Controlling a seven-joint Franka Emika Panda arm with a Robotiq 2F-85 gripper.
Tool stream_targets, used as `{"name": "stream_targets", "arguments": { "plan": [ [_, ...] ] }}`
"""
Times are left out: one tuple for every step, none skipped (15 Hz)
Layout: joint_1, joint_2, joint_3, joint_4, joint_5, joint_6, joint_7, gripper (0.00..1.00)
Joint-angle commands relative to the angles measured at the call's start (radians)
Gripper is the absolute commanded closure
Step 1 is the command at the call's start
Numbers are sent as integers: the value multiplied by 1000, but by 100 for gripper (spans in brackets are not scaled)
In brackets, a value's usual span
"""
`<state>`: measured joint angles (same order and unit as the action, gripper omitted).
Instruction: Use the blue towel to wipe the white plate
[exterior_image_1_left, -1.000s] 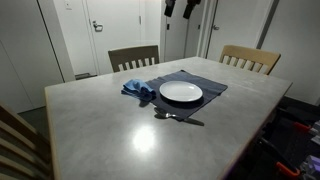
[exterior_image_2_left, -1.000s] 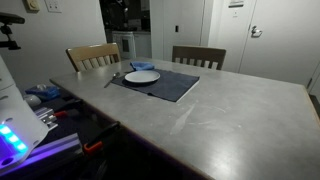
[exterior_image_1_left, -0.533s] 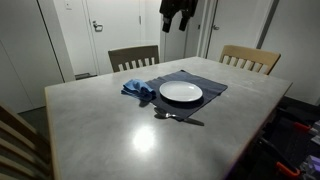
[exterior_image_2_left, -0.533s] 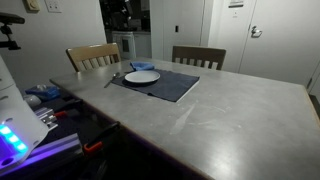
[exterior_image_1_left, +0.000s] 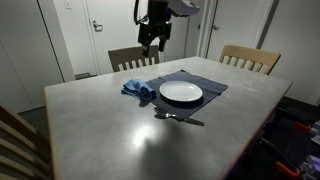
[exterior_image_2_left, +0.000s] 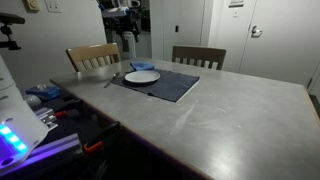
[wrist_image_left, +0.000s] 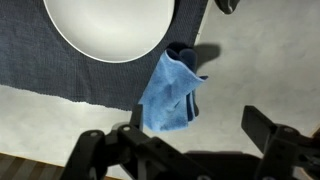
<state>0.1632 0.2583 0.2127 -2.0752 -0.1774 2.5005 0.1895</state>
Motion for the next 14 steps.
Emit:
{"name": "stream_targets", "arguments": {
  "plan": [
    [59,186,-51,183,-9,-48,17,0],
    [69,227,-59,223,7,-58,19,0],
    [79,264,-69,257,15,-61,25,0],
    [85,298,-74,291,29,-75,29,0],
    [93,330,-82,322,38,-85,38,0],
    [95,352,-84,344,53,-103,39,0],
    [100,375,-89,366,63,-114,44,0],
    [105,394,-93,381,72,-122,48,0],
    [105,408,-94,394,83,-131,49,0],
    [104,423,-92,405,96,-138,45,0],
    [99,435,-88,414,113,-147,40,0],
    [100,443,-89,420,123,-155,41,0],
    [100,450,-90,426,132,-165,42,0],
    [101,454,-93,426,137,-165,45,0]
  ]
}}
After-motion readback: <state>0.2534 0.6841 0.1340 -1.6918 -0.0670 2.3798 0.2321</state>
